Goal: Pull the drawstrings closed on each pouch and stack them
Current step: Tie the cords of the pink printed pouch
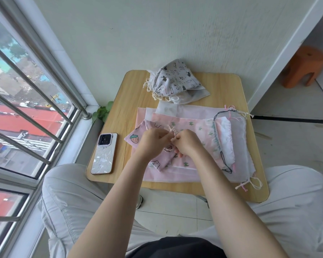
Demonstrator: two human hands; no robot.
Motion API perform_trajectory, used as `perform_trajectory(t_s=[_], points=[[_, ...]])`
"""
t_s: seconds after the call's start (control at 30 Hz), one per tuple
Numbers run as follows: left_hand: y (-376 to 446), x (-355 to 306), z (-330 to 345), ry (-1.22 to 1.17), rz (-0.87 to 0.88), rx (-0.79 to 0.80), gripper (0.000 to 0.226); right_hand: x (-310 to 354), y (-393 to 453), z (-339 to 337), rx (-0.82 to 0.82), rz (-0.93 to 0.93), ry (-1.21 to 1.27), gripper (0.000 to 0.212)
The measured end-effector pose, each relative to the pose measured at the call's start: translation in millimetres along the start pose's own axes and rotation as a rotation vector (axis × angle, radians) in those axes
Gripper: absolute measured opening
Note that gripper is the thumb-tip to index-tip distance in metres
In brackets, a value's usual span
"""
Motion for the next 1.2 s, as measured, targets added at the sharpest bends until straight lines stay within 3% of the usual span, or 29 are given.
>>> perform_trajectory(t_s=[0.17, 0.4, 0.53, 0.77, 0.83, 0.97, 1.07, 1.2], points=[[-2.2, 13.8, 7.6, 0.094, -0.094, 0.091, 0.039, 9.5, -5.5, -28.4, -0.207, -0.133, 0.213, 0.04], [-2.7, 0.8, 8.9, 0.023, -0.08, 0.206, 0.046, 53.3, -15.7, -28.3, -0.185, -0.403, 0.393, 0.019], [0.3, 2.1, 4.6, -0.076, -0.112, 0.166, 0.045, 54.5, -12.9, -21.1, -0.135, -0.352, 0.414, 0.026], [2.3, 18.0, -2.2, -0.354, -0.256, 0.082, 0.033, 34.1, -10.5, -24.6, -0.116, -0.231, 0.103, 0.039], [3.6, 22.4, -3.9, -0.394, -0.295, 0.053, 0.028, 30.7, -10.7, -26.0, -0.086, -0.206, 0.068, 0.038], [3.8, 23.4, -6.0, -0.483, -0.349, 0.053, 0.038, 30.5, -15.7, -24.2, 0.039, -0.141, 0.128, 0.03], [5.1, 21.6, -6.9, -0.518, -0.359, 0.099, 0.024, 33.9, -19.9, -21.2, 0.135, -0.133, 0.194, 0.023], [7.9, 21.6, -4.4, -0.491, -0.326, 0.169, 0.022, 33.5, -20.4, -23.5, 0.073, -0.129, 0.239, 0.012]])
Point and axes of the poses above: each hand's wrist, its own y-axis towards the middle knuckle, its own z-axis out of the palm, x = y × z, the point moved 5 cm from there along y, towards the middle knuckle, and after that the axes turned 10 degrees about y, right-handed, at the moved point
